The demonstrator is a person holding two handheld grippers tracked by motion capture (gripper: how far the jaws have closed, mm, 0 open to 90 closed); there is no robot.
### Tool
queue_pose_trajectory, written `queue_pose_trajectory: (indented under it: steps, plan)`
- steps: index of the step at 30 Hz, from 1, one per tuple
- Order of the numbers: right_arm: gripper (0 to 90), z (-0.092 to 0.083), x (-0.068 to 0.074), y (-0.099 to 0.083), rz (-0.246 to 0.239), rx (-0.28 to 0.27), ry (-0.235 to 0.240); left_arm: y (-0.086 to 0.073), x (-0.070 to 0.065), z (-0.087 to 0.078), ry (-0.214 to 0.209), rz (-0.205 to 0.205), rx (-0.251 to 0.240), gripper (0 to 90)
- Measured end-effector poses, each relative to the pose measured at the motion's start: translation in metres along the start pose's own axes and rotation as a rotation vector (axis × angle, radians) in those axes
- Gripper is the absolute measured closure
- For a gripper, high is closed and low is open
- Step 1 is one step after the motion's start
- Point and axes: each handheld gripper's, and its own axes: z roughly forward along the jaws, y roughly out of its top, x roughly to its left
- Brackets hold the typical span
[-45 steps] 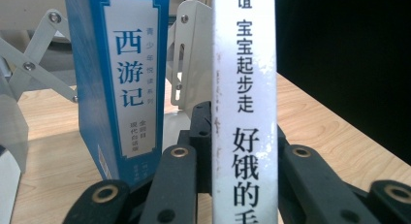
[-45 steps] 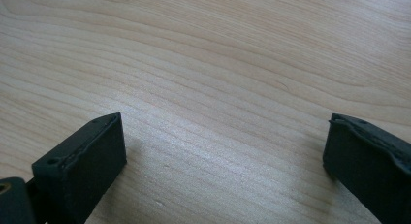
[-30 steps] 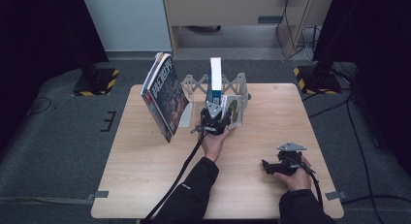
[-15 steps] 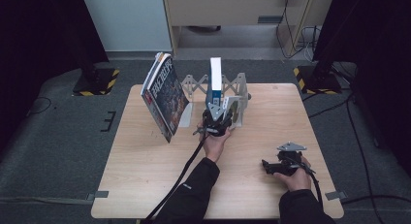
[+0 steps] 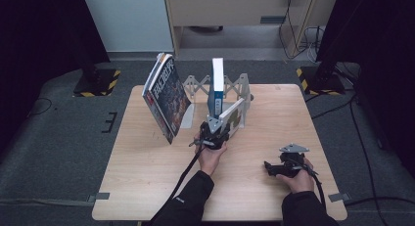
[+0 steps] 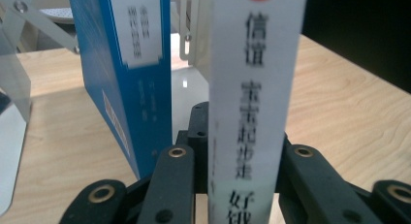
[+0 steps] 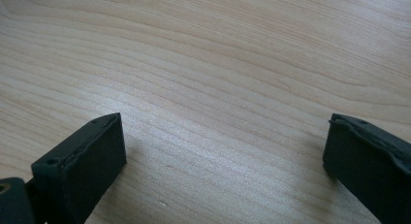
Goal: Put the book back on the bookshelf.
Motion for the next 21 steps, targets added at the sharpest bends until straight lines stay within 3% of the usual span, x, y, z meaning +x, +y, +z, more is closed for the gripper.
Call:
queue_pose_trajectory:
  steps: [5, 13, 21]
  plan:
    - [1.7, 0.000, 0.000, 0.000, -0.003, 0.000, 0.001, -0.011, -0.004, 0.000, 0.007, 0.017, 0.030, 73.5]
    - [1.5, 0.000, 0.001, 0.000, -0.003, 0.003, 0.006, -0.021, -0.003, 0.007, 0.016, 0.005, 0.058, 73.6]
    - [1.5, 0.000, 0.001, 0.000, -0.003, 0.003, 0.006, -0.028, -0.005, 0.018, -0.004, 0.001, 0.079, 73.5]
